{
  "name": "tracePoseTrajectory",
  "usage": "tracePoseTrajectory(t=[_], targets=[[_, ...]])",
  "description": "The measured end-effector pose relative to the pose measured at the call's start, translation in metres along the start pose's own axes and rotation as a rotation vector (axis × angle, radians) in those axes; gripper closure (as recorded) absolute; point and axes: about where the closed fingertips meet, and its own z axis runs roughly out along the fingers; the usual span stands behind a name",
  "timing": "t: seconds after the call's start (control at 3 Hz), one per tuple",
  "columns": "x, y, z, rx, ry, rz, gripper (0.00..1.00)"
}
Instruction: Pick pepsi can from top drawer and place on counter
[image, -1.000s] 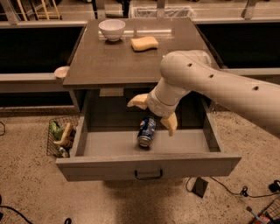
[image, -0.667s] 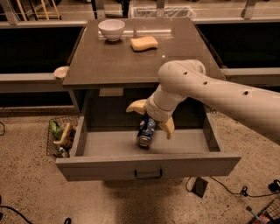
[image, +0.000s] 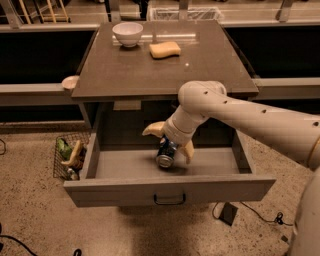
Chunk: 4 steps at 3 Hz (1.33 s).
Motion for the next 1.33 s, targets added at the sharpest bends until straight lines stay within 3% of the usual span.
tracePoseTrajectory(t=[0.33,0.67,1.0,1.33], targets=[[0.007,0.004,0.015,-0.005,-0.03,0.008,0.19],[0.013,0.011,0.025,-0.013,-0.049,0.034,0.49],[0.016,0.014,0.028,-0.019,-0.057,0.05,0.72],[0.015,0.019,0.008,-0.001,-0.022,0.085,0.95]])
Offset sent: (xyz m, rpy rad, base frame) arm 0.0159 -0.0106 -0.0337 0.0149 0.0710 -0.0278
